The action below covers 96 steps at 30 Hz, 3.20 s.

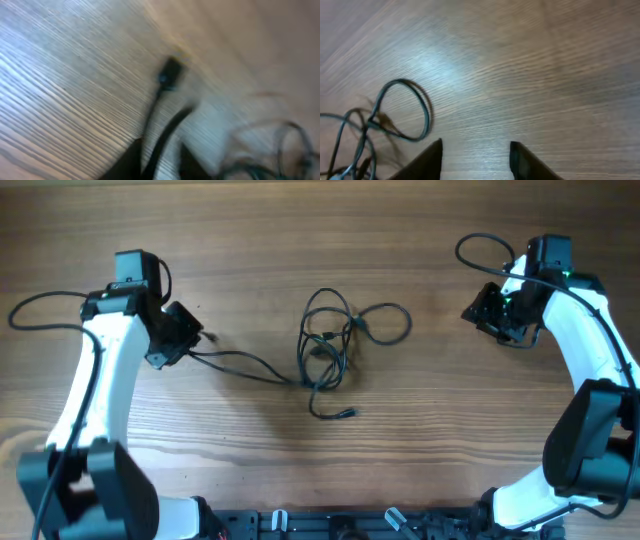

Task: Untangle cables

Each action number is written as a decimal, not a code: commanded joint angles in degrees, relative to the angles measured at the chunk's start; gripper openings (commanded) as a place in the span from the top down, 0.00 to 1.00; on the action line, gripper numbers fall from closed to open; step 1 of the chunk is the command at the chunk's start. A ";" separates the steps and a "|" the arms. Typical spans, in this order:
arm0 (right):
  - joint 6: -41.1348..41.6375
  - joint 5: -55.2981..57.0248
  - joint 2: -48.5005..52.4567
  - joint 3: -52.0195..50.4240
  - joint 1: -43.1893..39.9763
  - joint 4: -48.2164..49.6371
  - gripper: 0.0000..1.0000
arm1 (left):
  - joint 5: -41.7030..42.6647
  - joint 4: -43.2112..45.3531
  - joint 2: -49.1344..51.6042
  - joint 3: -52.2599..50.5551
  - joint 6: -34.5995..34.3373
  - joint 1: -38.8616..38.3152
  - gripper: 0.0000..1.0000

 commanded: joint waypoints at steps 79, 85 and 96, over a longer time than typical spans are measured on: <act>5.77 -1.18 0.79 1.81 10.14 9.14 0.96 | 85.24 83.01 -2.38 -1.97 -38.95 -5.49 0.96; 3.98 -11.32 -2.10 1.84 1.97 7.65 0.96 | 83.95 79.80 -2.23 -1.99 -32.02 8.00 0.96; -1.90 -20.46 -3.78 1.84 -0.92 3.21 0.96 | 45.20 24.74 -2.23 -1.99 0.52 6.95 0.96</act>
